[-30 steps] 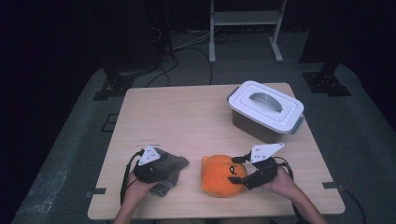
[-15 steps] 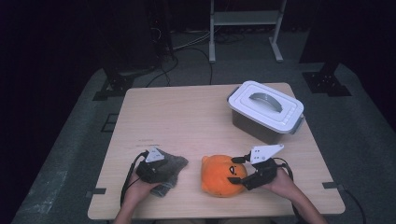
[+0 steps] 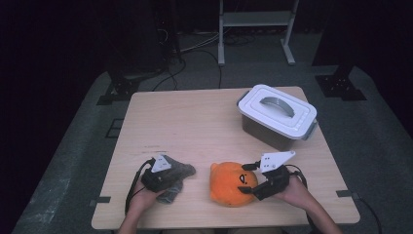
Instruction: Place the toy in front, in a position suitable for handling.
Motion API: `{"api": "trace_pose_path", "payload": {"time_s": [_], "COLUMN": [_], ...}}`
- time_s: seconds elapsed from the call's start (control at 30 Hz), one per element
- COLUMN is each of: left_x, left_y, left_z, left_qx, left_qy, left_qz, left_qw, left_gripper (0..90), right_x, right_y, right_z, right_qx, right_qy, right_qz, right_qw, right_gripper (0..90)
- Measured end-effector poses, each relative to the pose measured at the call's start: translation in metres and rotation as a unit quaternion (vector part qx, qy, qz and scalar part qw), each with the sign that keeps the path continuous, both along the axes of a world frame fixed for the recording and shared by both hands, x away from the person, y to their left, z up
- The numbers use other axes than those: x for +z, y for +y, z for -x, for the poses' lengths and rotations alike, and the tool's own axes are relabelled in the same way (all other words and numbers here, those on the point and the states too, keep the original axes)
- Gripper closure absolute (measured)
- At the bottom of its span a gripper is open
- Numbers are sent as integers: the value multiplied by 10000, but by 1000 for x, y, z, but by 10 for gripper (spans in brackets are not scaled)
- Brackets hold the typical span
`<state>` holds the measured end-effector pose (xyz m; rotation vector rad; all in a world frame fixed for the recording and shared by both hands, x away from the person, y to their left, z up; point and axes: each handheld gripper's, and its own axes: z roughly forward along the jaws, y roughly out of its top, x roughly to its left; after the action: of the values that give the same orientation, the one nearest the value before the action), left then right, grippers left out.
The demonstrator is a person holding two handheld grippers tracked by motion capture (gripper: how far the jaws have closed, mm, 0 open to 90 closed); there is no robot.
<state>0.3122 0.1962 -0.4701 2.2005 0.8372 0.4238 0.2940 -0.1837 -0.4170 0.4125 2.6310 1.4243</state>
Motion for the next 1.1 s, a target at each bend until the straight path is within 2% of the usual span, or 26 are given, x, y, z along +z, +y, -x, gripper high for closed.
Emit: {"api": "trace_pose_path", "payload": {"time_s": [0.03, 0.1, 0.17, 0.2, 0.27, 0.37, 0.47, 0.53, 0.6, 0.63, 0.7, 0.73, 0.8, 0.87, 1.1], "left_x": [1, 5, 11, 16, 26, 43, 54, 60, 63, 64, 60, 57, 51, 47, 42], "left_y": [0, -2, -5, -9, -16, -29, -49, -67, -86, -95, -108, -110, -107, -103, -87], "left_z": [0, 2, 4, 6, 9, 14, 16, 18, 21, 23, 25, 25, 23, 22, 25], "left_qx": [-39, -228, -426, -569, -798, -1157, -1508, -1845, -2130, -2260, -2412, -2443, -2405, -2396, -2419], "left_qy": [-11, 56, 151, 132, 68, -32, -119, -97, -69, -105, -167, -183, -106, -73, -57], "left_qz": [52, 426, 854, 1106, 1400, 1837, 1893, 1909, 1822, 1670, 1286, 1185, 1306, 1333, 1104], "left_qw": [10000, 9988, 9953, 9921, 9869, 9761, 9702, 9641, 9599, 9597, 9618, 9623, 9618, 9617, 9640], "left_gripper": [748, 749, 749, 748, 748, 747, 747, 746, 737, 737, 735, 735, 738, 742, 744], "right_x": [1, 2, 0, -1, -3, -9, -13, -13, -15, -16, -17, -17, -19, -20, -18], "right_y": [-2, -5, -7, -7, -8, -5, 0, 2, 5, 5, 4, 3, 0, -2, -2], "right_z": [0, 1, 0, 0, -1, -3, -2, -2, -1, -1, -1, -2, -4, -5, -6], "right_qx": [15, 7, 34, 54, 108, 70, 15, -24, -72, -72, -65, -69, -56, -8, 77], "right_qy": [-22, -2, 40, 55, 91, 120, 77, 52, 28, 1, -24, -7, 18, 51, -5], "right_qz": [4, 19, 58, 83, 95, 25, -14, -50, -76, -69, -34, -19, -18, -52, 9], "right_qw": [10000, 10000, 10000, 9999, 9999, 9999, 10000, 10000, 9999, 10000, 10000, 10000, 10000, 10000, 10000], "right_gripper": [257, 257, 256, 254, 253, 252, 251, 250, 246, 246, 246, 246, 246, 246, 246]}}
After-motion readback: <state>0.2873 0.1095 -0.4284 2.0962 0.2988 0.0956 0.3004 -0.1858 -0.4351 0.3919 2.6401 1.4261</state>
